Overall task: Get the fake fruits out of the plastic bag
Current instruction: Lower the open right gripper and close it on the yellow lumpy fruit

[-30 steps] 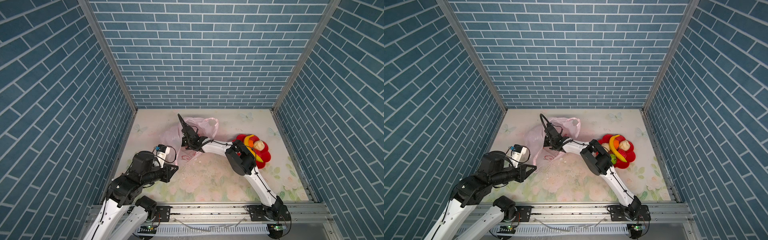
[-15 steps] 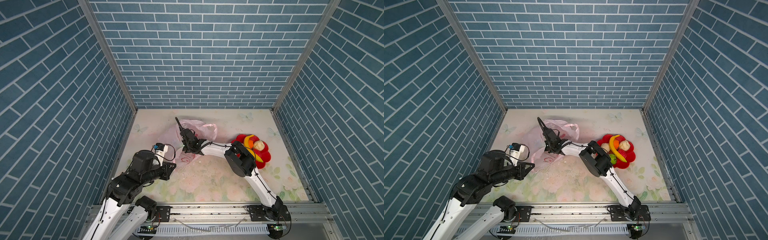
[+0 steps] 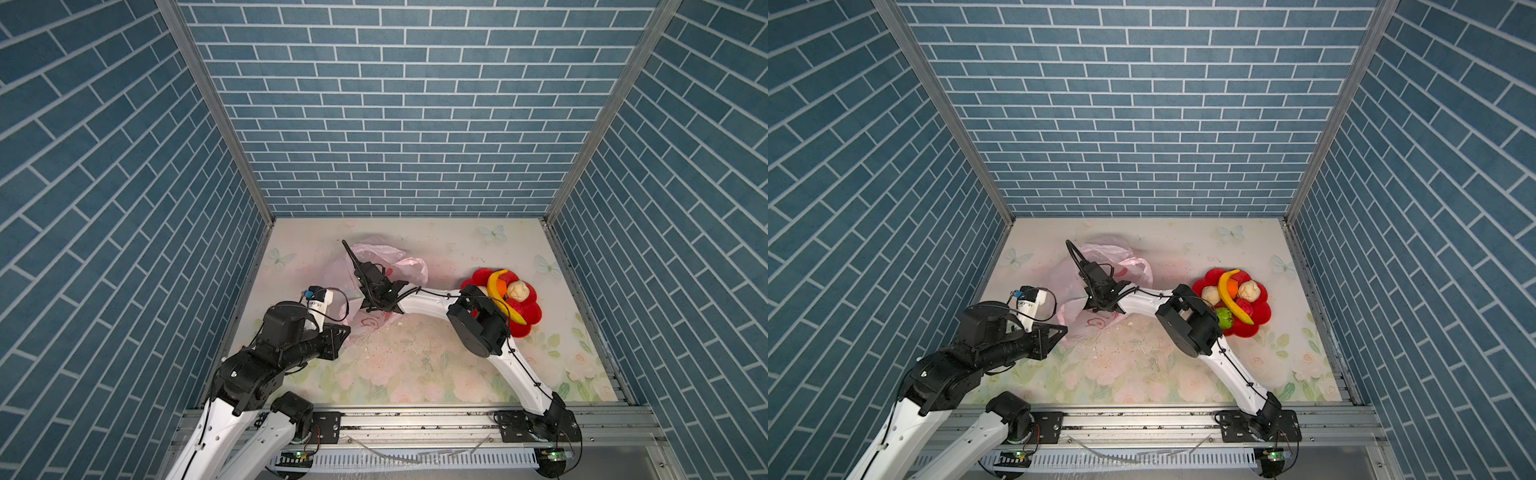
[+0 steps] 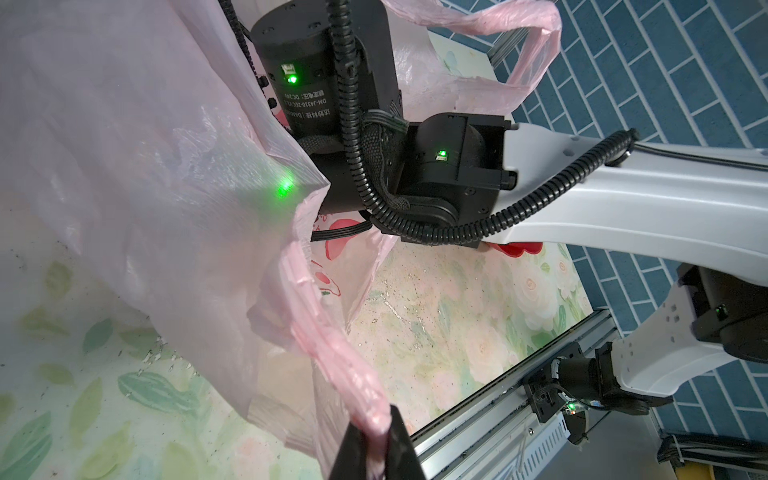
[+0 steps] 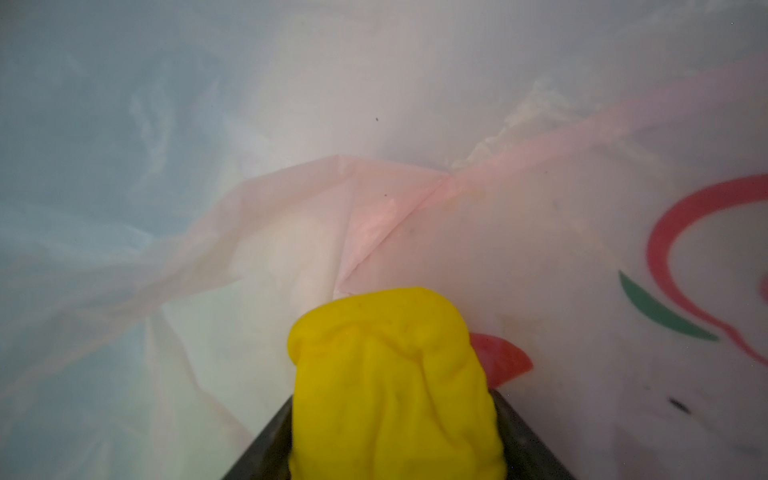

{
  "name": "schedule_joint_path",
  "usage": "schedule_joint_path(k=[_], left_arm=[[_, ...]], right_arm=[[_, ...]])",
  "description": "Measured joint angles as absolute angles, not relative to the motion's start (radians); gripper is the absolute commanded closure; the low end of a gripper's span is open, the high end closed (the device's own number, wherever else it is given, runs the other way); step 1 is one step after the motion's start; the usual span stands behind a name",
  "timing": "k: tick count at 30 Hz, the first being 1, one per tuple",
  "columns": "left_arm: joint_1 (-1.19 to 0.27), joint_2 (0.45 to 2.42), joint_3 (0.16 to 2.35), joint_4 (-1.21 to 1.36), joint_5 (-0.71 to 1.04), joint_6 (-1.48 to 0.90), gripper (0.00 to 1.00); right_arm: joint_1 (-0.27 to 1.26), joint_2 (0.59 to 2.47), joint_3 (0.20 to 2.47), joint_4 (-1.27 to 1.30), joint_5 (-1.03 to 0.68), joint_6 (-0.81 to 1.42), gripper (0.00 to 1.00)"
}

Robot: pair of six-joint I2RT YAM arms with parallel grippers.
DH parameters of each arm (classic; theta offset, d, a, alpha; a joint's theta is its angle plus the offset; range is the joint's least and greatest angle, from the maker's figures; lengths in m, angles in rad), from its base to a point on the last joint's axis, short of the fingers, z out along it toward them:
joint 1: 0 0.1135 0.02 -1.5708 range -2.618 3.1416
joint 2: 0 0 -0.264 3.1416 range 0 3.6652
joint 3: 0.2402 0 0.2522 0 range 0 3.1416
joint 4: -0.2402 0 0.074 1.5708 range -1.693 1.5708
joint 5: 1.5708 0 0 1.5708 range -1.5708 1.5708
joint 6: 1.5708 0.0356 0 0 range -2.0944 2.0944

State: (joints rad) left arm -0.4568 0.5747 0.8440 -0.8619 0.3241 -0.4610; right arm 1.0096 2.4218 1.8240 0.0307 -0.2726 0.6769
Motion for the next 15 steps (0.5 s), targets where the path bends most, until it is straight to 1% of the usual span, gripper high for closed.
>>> schedule_joint_path(k=[3,6,10,15], left_arm=[[-0.457,0.575,0.840,-0.861,0.316,-0.464,0.88],[-0.457,0.571,0.837,-0.858,0.307,-0.466,0.88],[-0.457,0.569,0.835,-0.855,0.287,-0.475,0.88],[-0.457,0.572,0.835,-0.844,0.250,-0.483,0.88]], right_arm=[[1.007,2.422,1.824,0.038,-0.270,0.682,0.61],[1.002,2.422,1.818,0.054,-0.266,0.685,0.71],[0.995,2.404,1.773,0.096,-0.266,0.696,0.77],[0.975,2.327,1.664,0.125,-0.257,0.711,0.81]])
